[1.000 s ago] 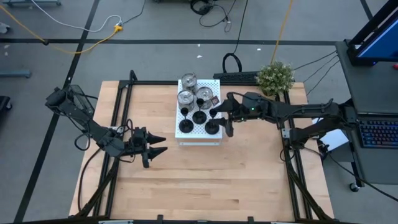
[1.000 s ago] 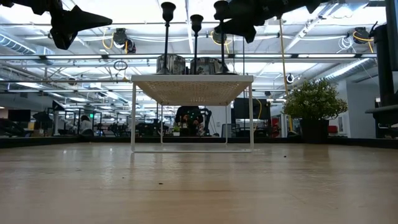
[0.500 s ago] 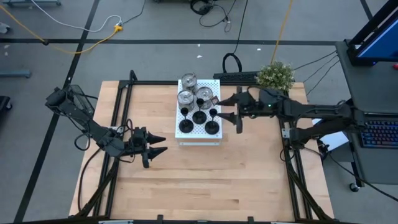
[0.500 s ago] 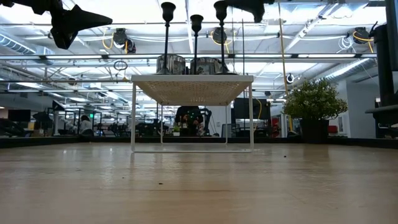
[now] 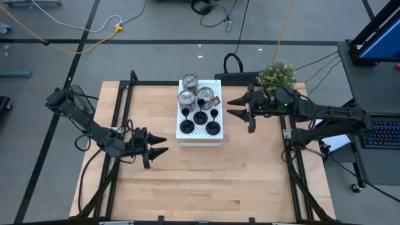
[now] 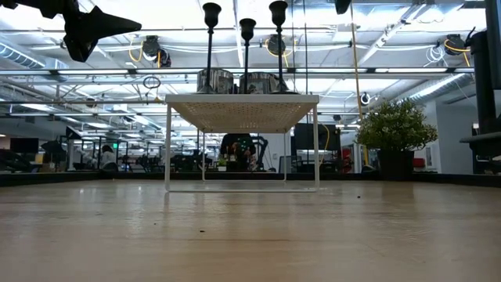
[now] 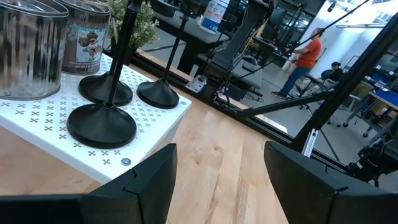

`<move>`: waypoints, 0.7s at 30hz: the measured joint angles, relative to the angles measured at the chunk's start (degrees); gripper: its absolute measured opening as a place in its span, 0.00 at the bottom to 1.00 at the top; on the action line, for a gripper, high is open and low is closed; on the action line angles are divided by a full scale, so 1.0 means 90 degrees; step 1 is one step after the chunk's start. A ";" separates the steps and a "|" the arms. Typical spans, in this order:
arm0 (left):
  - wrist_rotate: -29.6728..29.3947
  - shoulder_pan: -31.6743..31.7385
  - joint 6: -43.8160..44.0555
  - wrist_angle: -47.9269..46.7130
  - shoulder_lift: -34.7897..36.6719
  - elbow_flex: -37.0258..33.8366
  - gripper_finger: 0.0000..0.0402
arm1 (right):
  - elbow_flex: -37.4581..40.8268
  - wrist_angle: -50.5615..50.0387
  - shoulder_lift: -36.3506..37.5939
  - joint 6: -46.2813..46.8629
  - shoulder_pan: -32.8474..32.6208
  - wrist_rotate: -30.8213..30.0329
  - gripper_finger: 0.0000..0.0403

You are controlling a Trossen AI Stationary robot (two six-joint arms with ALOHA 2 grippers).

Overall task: Pick & Place candle stick holders
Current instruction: Return to Home Position

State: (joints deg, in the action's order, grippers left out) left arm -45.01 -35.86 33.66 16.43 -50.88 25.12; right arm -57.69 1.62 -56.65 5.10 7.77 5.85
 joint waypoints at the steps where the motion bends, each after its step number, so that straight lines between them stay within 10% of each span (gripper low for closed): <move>1: 0.0000 0.0000 -0.0001 0.0005 -0.0001 0.0000 0.62 | 0.0000 -0.0110 0.0045 0.0000 0.0000 0.0000 0.34; 10: -0.0001 0.0000 0.0001 0.0015 0.0000 0.0000 0.62 | 0.0000 -0.0953 0.0410 -0.0319 0.0000 0.0021 0.02; 21: 0.0144 0.0000 -0.0091 0.0017 0.0008 0.0000 0.62 | 0.0000 -0.2060 0.1254 -0.0547 0.0000 -0.0002 0.01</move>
State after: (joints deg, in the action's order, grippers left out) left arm -43.71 -35.86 32.84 16.58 -50.81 25.12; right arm -57.69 -16.92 -45.36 0.18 7.77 5.82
